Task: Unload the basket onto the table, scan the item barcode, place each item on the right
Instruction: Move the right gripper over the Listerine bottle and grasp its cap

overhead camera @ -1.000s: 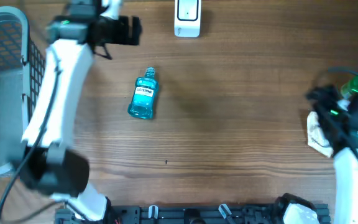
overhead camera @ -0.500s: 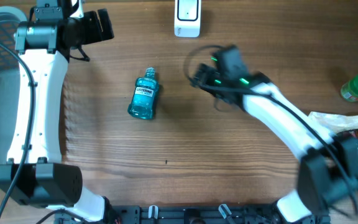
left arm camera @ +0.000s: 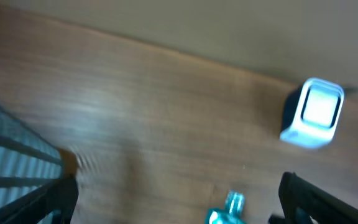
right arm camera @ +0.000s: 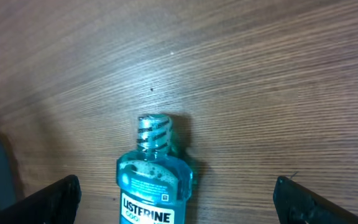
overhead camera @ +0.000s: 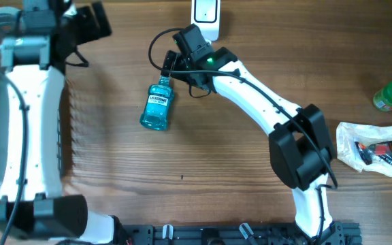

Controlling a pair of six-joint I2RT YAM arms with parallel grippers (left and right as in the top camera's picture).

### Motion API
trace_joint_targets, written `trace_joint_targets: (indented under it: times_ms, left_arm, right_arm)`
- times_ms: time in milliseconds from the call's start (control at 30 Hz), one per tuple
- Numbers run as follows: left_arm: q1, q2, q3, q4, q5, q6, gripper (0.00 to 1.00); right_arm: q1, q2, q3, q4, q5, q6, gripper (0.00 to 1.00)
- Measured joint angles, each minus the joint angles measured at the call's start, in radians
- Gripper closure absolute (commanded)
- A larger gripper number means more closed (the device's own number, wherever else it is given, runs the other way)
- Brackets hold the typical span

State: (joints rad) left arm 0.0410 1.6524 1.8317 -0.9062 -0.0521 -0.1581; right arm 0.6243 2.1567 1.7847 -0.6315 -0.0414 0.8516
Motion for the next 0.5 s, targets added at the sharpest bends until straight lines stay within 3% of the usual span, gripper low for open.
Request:
trace_joint_targets:
  times_ms: [267,500]
  left_arm:
    - [0.087,-0.128,0.000,0.029,-0.005,-0.025,0.00]
    - [0.097,-0.133,0.000,0.029,-0.007,-0.028,0.00]
  right_arm:
    - [0.023,0.006,0.002,0.031,0.021,0.038,0.01]
    - [0.027,0.057,0.016,0.121,0.012,0.058,0.00]
